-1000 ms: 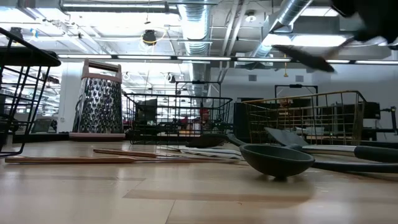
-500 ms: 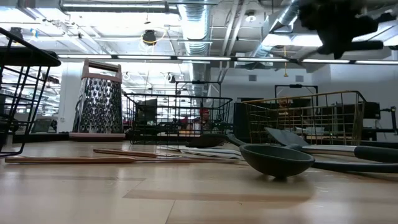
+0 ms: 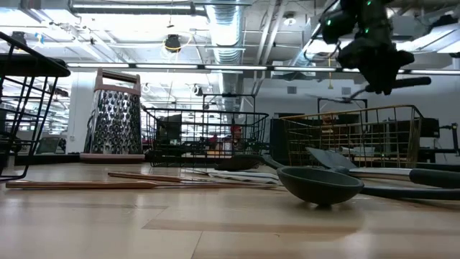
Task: Pick & Place Kitchen Items
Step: Put the black spatula into the brown wire basket
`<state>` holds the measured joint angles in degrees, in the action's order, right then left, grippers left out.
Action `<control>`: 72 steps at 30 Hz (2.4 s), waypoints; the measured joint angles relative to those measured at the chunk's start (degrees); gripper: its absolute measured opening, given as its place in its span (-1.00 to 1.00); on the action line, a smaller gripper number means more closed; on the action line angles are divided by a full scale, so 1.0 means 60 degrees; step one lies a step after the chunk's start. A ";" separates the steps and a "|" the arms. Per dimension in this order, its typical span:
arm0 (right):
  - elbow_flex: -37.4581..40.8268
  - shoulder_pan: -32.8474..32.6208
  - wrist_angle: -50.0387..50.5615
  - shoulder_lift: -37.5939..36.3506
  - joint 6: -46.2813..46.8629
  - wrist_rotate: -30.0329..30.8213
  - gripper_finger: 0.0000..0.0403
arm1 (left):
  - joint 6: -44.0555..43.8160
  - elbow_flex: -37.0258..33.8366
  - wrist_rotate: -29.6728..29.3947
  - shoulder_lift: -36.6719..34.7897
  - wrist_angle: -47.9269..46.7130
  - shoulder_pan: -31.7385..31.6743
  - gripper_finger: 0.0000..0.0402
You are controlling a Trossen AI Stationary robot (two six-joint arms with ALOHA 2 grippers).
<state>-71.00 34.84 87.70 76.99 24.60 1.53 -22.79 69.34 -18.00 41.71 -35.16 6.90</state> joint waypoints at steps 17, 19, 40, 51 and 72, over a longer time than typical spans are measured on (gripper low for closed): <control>0.0000 0.0356 0.0059 0.2092 -0.1453 0.0796 -0.49 | 0.0000 0.0000 0.0000 0.0000 0.0000 -0.0001 0.25; 0.0000 0.0355 0.0049 0.2186 -0.1453 0.0826 -0.49 | 0.0000 0.0000 0.0002 0.0000 0.0000 0.0000 0.25; -0.1029 0.0344 0.0272 0.2097 -0.1551 0.0832 0.22 | 0.0209 0.0000 -0.0051 0.0004 0.0000 -0.0002 0.25; -0.3902 -0.1961 0.0383 0.0209 0.1504 -0.0002 0.24 | 0.0182 0.0000 -0.0091 0.0004 0.0000 -0.0001 0.25; -0.0251 -1.0584 -0.3476 0.2109 1.0671 0.0402 0.24 | 0.0182 0.0000 -0.0073 0.0003 -0.0007 0.0000 0.25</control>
<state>-72.51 -28.66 66.84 89.64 88.62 3.95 -21.69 69.34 -18.44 41.73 -35.20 6.90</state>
